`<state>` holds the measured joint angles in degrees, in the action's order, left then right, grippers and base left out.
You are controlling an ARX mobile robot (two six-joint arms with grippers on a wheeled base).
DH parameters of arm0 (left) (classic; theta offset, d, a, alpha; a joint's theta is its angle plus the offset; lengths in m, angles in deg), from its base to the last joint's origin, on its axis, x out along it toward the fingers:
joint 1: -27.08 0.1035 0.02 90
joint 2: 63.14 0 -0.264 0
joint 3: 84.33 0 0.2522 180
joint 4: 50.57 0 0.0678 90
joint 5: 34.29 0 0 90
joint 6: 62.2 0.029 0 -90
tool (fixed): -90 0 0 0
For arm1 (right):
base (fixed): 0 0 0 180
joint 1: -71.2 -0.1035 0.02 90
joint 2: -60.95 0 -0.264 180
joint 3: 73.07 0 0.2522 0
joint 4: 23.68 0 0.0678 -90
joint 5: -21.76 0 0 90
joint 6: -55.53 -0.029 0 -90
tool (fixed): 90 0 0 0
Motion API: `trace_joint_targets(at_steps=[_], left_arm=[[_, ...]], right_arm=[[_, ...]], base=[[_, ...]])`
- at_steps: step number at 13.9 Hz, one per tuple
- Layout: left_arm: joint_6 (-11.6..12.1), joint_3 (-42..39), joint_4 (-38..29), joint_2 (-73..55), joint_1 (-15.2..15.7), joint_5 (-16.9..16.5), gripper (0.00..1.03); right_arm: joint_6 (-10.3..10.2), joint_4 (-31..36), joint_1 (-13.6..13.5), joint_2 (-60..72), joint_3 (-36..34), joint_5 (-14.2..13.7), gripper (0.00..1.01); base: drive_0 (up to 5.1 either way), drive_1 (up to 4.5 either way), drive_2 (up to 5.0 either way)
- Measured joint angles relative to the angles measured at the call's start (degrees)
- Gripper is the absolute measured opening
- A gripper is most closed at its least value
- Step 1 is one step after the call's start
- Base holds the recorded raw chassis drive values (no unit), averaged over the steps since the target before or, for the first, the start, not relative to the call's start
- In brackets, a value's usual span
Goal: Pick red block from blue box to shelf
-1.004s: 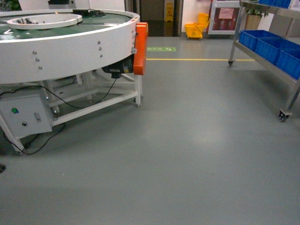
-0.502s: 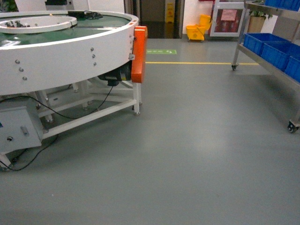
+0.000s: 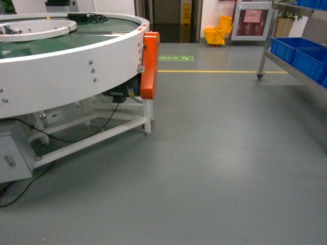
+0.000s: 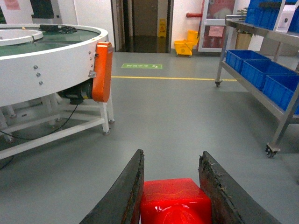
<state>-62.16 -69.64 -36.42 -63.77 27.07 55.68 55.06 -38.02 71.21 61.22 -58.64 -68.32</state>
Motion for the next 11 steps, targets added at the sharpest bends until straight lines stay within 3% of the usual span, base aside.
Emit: trace_joint_targets(at_steps=[7,11], left_arm=[[0.0,0.0,-0.1,0.0,0.0,0.0,0.98],[0.0,0.0,-0.5,0.0,0.0,0.2,0.98]], right_arm=[[0.0,0.3,0.0,0.0,0.0,0.0,0.28],[0.0,0.9,0.0,0.0,0.0,0.0,0.28]], base=[[0.0,4.31,-4.4],[-1.4,-1.36,-1.4]])
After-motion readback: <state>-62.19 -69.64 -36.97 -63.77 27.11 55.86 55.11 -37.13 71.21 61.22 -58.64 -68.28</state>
